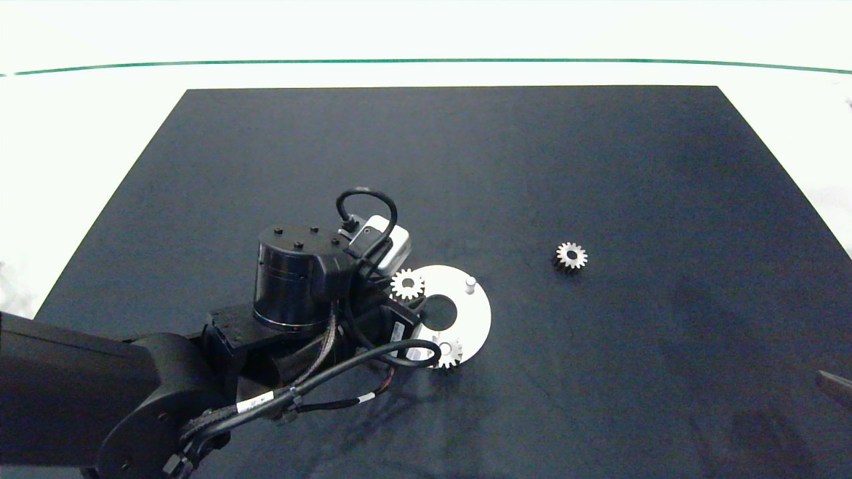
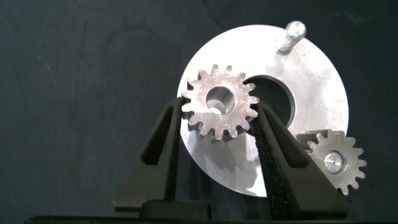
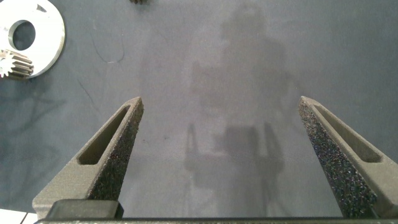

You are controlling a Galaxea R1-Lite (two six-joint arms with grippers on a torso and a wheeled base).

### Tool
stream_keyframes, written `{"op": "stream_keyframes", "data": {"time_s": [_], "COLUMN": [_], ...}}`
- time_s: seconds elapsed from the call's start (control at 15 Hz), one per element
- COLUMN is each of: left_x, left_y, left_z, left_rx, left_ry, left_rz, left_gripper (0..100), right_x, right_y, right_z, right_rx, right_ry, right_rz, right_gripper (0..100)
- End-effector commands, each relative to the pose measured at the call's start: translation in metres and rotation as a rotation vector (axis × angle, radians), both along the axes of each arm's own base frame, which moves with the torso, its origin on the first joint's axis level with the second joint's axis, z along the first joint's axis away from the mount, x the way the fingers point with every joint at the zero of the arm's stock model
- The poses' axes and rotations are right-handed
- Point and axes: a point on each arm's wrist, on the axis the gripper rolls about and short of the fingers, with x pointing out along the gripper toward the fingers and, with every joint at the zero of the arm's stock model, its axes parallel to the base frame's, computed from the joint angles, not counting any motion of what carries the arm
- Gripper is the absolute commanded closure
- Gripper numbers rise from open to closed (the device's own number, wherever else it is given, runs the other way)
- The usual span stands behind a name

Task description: Install three planetary gears onto the carrier pins

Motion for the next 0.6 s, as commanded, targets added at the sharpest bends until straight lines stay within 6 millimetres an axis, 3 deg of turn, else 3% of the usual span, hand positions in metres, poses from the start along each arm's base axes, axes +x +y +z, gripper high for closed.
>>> {"op": "stream_keyframes", "data": {"time_s": [0.07,0.6], "left_x": [0.0006,-0.0009], "left_y": [0.0005,-0.0007], "left_z": [-0.0004,0.007], "left_rx": [-0.002,-0.015], "left_ry": [-0.001,-0.022], "left_rz": [0.004,-0.003], "left_gripper": [0,0], "right_x": [0.0,0.0], "right_y": [0.0,0.0], "right_z": [-0.0002,-0.0006], "right_rx": [0.0,0.0], "right_ry": [0.001,0.003], "right_rz": [0.001,0.001], "right_gripper": [0,0]}}
